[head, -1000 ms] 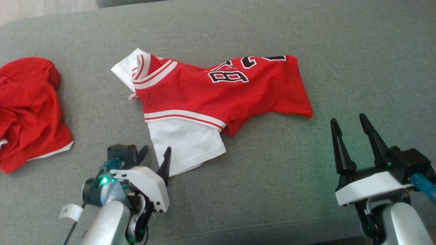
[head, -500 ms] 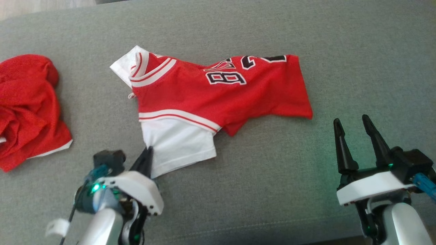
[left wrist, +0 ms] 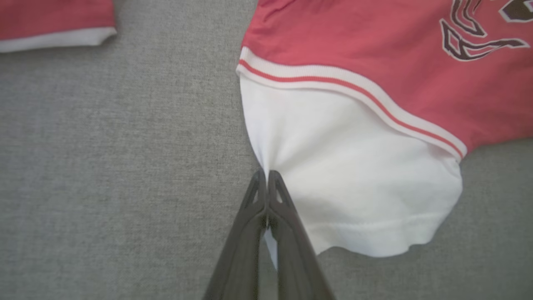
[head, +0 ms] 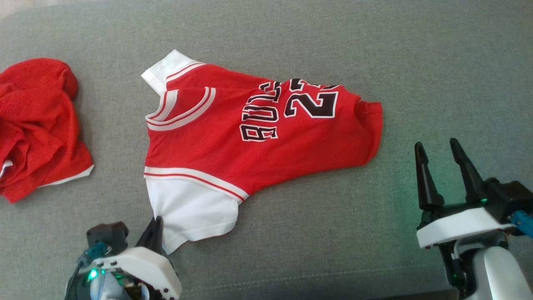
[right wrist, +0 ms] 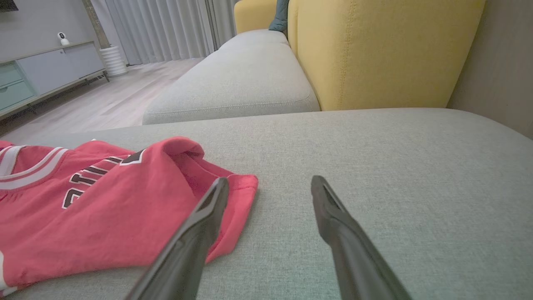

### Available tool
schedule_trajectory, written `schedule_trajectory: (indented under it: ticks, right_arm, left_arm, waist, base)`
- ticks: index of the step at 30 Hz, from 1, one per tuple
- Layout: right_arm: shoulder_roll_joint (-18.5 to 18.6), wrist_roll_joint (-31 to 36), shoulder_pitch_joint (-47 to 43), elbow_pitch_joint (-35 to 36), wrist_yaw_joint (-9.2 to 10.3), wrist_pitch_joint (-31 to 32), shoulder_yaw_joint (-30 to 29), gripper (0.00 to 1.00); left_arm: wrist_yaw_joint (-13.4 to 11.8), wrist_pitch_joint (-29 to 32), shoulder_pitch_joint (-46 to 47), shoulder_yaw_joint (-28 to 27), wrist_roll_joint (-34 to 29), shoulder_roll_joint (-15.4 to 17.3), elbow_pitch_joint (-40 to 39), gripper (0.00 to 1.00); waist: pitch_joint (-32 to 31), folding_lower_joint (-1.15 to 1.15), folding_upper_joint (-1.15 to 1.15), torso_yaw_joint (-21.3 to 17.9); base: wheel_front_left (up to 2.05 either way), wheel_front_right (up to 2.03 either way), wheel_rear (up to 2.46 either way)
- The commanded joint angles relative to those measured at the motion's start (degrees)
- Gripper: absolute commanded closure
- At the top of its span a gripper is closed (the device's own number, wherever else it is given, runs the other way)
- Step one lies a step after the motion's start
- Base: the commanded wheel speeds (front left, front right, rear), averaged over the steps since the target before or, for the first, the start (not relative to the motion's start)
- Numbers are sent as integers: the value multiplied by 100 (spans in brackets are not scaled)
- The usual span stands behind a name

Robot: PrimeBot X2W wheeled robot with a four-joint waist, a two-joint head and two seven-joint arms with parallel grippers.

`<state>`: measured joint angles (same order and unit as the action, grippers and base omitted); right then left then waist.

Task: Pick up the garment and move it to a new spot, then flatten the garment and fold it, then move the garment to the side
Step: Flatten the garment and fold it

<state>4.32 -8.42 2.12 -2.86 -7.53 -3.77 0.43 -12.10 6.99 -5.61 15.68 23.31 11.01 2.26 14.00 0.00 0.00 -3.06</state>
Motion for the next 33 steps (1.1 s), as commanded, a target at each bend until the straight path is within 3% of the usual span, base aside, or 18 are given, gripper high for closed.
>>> schedule_trajectory:
  ticks: [1,2,3,15,33]
  right_arm:
    - [8,12,220,169,4,-54,67,0]
    - [17,35,228,177,4,-55,49,0]
    - [17,52,238,192,4,-48,38,0]
    - [112,165,218,385,4,112,75,0]
    - [223,90,136,290,4,331,185,0]
  left_arm:
    - [4,-35,179,-218,41,29,-173,100]
    - [22,-93,213,-213,70,-16,-165,55]
    - [36,-174,255,-201,52,-33,-157,0]
    - [-1,-1852,745,-248,-666,84,-509,0]
    - [35,-2086,885,-86,-857,96,-500,0]
  waist:
    - [7,0,0,6]
    - [7,0,0,7]
    - [0,0,0,5]
    - [-337,0,0,10]
    - [-383,0,0,121]
  base:
    - [0,0,0]
    - [0,0,0]
    - [0,0,0]
    - [0,0,0]
    - [0,0,0]
